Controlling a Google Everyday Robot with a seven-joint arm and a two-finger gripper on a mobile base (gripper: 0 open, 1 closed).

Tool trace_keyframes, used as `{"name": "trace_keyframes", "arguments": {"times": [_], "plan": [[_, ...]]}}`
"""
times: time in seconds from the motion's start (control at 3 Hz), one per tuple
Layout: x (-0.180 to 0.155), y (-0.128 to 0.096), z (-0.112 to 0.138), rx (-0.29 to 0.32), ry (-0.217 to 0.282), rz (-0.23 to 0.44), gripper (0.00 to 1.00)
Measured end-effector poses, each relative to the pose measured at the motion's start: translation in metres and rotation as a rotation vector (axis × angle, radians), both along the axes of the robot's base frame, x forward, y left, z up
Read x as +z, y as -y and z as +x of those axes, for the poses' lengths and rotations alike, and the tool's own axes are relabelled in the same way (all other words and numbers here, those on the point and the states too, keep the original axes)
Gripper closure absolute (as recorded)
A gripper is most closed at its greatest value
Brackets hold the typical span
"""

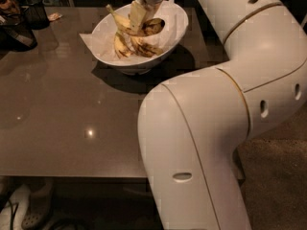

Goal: Pick banana from white bowl

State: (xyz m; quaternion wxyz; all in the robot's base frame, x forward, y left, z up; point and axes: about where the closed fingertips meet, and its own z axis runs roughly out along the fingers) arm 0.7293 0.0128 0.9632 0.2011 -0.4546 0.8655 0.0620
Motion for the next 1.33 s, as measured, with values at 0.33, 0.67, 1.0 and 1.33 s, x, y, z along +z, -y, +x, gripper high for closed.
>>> {"name": "trace_keyframes", "arguments": {"times": [0.33, 0.67, 1.0, 1.33], "plan": [[0.016, 0.015, -0.016, 0.010, 0.036, 0.046, 1.00], [0.026, 0.031, -0.048, 0.007, 0.055, 0.104, 1.00], [-0.003, 0.042, -0.097, -0.004, 0.007, 0.110, 1.00], [0.004, 0.042, -0.098, 0.001, 0.019, 0.131, 1.00]]}}
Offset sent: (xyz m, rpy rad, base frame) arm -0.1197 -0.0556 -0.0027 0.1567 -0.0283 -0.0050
